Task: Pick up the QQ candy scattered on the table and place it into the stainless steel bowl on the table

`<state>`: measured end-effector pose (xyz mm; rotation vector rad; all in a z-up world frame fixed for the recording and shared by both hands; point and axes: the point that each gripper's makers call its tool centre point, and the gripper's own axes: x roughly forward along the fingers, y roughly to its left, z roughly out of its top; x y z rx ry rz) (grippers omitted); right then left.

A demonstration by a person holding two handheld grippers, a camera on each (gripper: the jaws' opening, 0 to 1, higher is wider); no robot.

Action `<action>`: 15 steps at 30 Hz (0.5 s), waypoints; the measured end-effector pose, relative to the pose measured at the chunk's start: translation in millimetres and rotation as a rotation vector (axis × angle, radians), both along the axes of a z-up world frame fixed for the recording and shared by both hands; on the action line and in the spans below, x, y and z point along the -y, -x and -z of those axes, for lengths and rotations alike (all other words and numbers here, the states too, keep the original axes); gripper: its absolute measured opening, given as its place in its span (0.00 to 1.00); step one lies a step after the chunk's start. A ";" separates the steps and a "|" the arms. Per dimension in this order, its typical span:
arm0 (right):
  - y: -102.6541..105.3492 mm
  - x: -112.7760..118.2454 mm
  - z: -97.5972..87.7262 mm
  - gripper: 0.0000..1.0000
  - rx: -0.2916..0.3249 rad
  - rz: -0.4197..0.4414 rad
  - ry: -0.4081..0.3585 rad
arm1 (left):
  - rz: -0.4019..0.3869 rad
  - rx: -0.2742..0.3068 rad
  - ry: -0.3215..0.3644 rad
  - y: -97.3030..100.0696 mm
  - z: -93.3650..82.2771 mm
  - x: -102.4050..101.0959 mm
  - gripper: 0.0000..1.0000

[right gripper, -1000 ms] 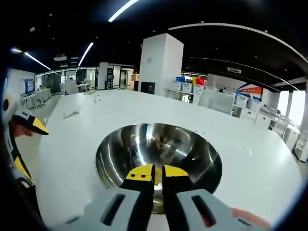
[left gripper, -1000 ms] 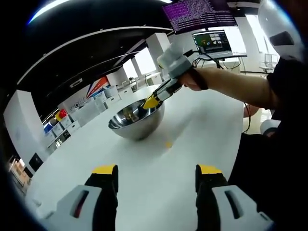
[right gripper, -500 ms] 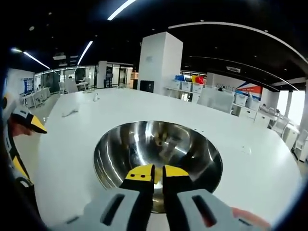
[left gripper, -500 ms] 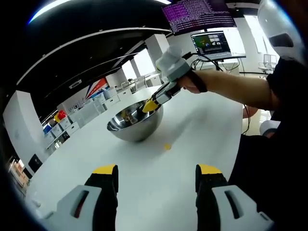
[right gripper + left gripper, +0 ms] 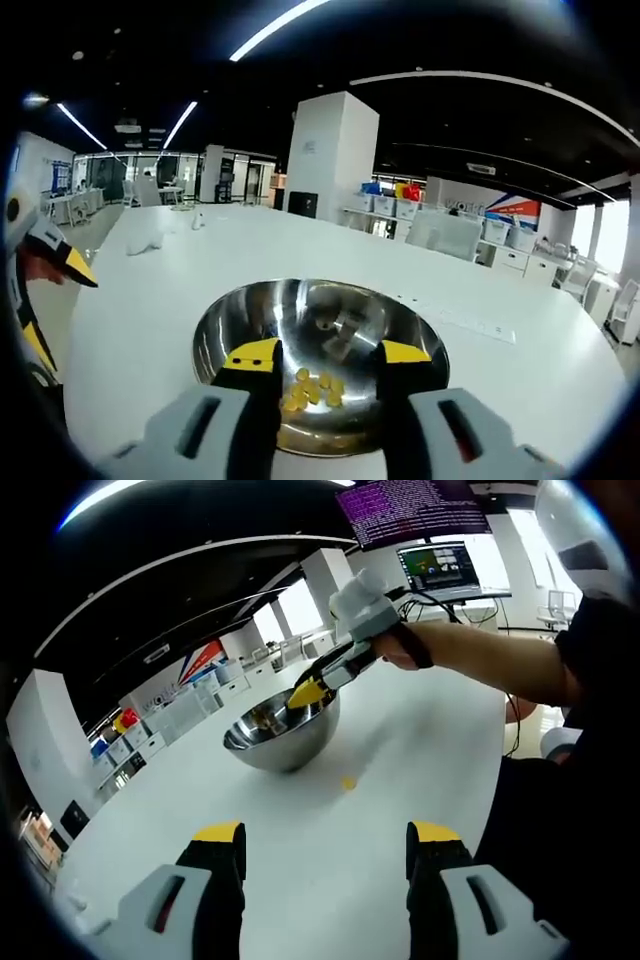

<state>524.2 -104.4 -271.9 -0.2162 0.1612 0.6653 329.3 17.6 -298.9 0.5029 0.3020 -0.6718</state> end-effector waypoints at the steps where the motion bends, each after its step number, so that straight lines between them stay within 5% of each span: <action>1: -0.1 0.5 -0.5 0.36 0.000 0.003 -0.003 | 0.001 0.000 0.000 0.1 -0.4 0.1 0.65; 9: 5.6 6.4 -16.7 0.36 0.046 0.009 -0.019 | 0.001 0.002 -0.001 0.6 -1.0 0.8 0.65; 15: 26.4 3.1 -60.7 0.35 0.162 -0.017 -0.080 | -0.003 0.002 0.000 0.6 -1.2 0.4 0.65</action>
